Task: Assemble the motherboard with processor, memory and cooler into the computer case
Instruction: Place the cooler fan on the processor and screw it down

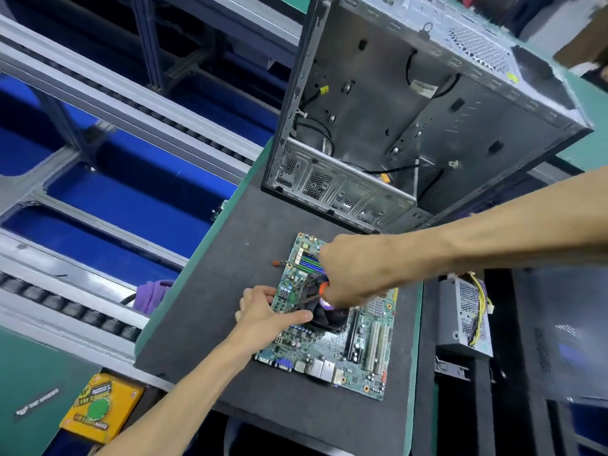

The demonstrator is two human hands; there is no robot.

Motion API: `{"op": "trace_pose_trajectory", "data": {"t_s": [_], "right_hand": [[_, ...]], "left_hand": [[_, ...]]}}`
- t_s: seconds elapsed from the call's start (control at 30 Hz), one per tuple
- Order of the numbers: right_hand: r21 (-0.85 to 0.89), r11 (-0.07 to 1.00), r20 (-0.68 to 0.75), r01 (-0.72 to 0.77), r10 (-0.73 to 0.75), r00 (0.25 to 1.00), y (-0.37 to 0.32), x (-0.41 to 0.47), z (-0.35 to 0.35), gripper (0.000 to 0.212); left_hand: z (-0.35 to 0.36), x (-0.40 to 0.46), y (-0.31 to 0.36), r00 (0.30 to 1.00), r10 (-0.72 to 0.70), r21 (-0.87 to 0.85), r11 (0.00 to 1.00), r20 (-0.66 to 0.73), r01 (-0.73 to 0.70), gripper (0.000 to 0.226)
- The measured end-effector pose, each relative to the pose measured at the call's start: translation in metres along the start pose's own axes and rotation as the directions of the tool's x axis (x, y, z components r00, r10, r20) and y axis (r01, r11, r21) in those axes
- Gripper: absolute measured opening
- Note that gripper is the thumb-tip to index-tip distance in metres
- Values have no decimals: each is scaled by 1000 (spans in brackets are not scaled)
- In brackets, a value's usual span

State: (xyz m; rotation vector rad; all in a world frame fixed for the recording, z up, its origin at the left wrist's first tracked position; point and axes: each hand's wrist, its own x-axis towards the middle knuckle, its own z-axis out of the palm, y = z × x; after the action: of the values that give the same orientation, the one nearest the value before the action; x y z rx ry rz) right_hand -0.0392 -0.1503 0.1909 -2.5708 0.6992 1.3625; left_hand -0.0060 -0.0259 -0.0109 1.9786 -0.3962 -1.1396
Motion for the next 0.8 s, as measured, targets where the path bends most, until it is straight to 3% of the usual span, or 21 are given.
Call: {"op": "trace_pose_trajectory", "data": {"t_s": [0.07, 0.13, 0.2, 0.27, 0.33, 0.4, 0.47, 0.63, 0.8], "right_hand": [[396, 898, 215, -193, 114, 970, 4, 6, 3, 27], [596, 686, 469, -418, 126, 874, 13, 10, 1, 30], [658, 456, 641, -600, 80, 763, 11, 14, -4, 33], [683, 278, 700, -675, 13, 714, 8, 15, -6, 37], [693, 157, 717, -704, -40, 696, 6, 14, -6, 41], [691, 106, 723, -715, -84, 686, 8, 13, -3, 44], [688, 176, 722, -704, -67, 689, 13, 12, 0, 41], [627, 503, 671, -595, 39, 740, 16, 11, -6, 23], [433, 864, 365, -258, 95, 926, 4, 12, -14, 21]], "left_hand": [[0, 1, -1, 1000, 6, 13, 1000, -5, -6, 83], [1, 2, -2, 1000, 9, 8, 1000, 1, -9, 84], [1, 2, -3, 1000, 8, 11, 1000, 8, -9, 83], [0, 3, -5, 1000, 12, 9, 1000, 9, -13, 82], [0, 2, -5, 1000, 14, 5, 1000, 20, -14, 84], [-1, 2, -4, 1000, 12, 1, 1000, 20, -12, 86], [-1, 2, -3, 1000, 5, 15, 1000, 17, -5, 87], [-1, 4, -3, 1000, -10, 6, 1000, 28, 10, 89], [-1, 5, -5, 999, -14, 7, 1000, 32, 13, 89]]}}
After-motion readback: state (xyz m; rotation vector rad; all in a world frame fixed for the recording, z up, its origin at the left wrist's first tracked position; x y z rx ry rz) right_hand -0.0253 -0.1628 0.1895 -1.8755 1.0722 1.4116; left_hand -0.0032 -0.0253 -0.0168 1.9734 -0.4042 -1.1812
